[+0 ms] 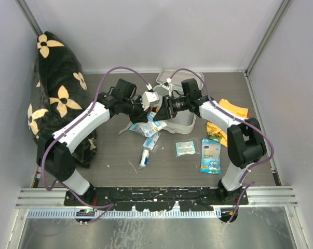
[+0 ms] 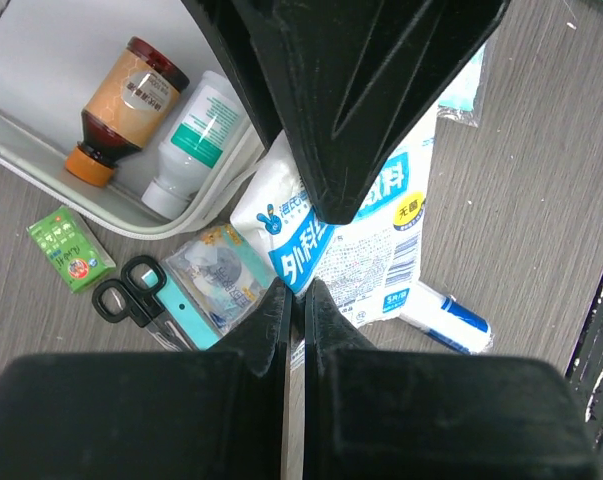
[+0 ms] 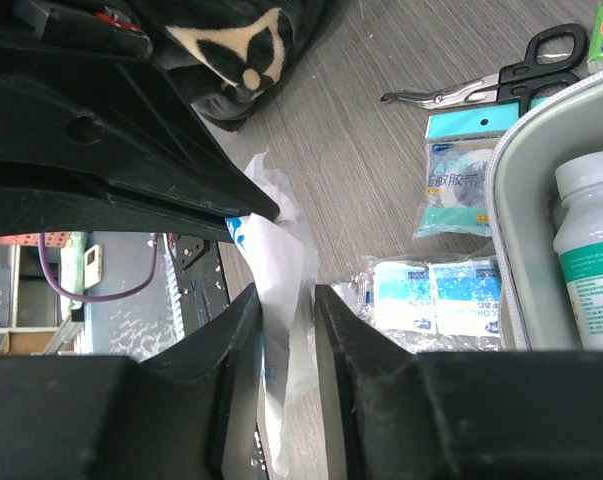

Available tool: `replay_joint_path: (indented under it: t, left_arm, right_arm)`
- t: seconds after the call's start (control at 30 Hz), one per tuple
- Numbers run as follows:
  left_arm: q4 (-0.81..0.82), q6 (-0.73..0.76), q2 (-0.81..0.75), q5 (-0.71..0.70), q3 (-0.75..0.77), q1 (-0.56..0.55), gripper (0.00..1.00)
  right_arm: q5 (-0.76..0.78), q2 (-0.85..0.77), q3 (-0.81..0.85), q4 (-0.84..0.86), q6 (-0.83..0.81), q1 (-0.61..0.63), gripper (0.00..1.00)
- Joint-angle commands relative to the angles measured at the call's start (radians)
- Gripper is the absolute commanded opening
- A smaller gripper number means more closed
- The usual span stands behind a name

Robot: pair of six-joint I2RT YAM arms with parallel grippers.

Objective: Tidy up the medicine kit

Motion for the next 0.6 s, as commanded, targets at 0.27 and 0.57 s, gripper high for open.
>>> replay_joint_path:
  t: [0.27,0.57]
  left_arm:
    - [0.079,0.009,-0.066,-0.031,-0.018,-0.003,0.23]
    - [0.127,-0.001,-0.112,-0.144,-0.045,0.004,0.66]
  right_arm:
    - [-0.041,0.018,0.065,0.020,-0.020,-0.023,0.24]
    - [-0.018,0.003,0.052,0.061,-0.032,-0.121,0.22]
